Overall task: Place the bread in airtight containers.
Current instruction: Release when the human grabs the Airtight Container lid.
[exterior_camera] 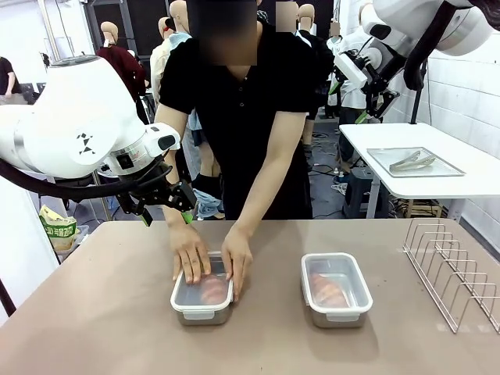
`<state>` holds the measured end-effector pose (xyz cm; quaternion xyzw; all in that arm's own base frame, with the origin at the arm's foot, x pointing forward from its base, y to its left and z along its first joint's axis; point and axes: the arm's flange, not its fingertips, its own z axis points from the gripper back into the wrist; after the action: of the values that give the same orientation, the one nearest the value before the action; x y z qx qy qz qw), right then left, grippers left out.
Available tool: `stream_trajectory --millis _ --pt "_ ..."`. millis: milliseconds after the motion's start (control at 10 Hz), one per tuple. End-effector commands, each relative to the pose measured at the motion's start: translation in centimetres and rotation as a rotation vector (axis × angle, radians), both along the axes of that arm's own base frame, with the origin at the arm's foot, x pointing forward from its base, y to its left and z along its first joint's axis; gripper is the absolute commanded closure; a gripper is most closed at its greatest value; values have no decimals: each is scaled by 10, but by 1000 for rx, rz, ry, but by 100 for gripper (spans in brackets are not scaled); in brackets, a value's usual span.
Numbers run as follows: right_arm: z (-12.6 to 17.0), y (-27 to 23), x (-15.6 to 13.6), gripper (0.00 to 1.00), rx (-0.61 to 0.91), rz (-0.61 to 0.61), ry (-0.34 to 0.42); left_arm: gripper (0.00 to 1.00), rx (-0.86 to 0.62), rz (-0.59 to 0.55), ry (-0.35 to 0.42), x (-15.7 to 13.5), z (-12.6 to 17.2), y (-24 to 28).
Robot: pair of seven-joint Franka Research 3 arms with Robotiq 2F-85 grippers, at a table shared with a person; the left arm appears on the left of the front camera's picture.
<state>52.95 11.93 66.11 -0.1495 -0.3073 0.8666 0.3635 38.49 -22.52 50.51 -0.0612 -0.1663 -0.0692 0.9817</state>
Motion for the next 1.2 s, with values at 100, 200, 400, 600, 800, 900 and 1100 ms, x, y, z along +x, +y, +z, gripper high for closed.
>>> stream_trajectory --millis 100,200,400,600,800,900,1100 --pt "0 0 0 0 -1 2 -4 0 6 3 -4 1 1 1" --pt "0 0 0 0 -1 2 -4 0 6 3 -4 1 1 1" --pt "0 0 0 0 -1 2 -4 0 6 3 -4 1 1 1" --pt "0 0 0 0 -1 2 -4 0 6 3 -4 1 1 1" --pt "0 0 0 0 -1 2 -4 0 6 3 -4 1 1 1" --pt "0 0 0 0 -1 2 -4 0 6 3 -4 1 1 1" --pt "0 0 0 0 -1 2 -4 0 6 3 -4 1 1 1"
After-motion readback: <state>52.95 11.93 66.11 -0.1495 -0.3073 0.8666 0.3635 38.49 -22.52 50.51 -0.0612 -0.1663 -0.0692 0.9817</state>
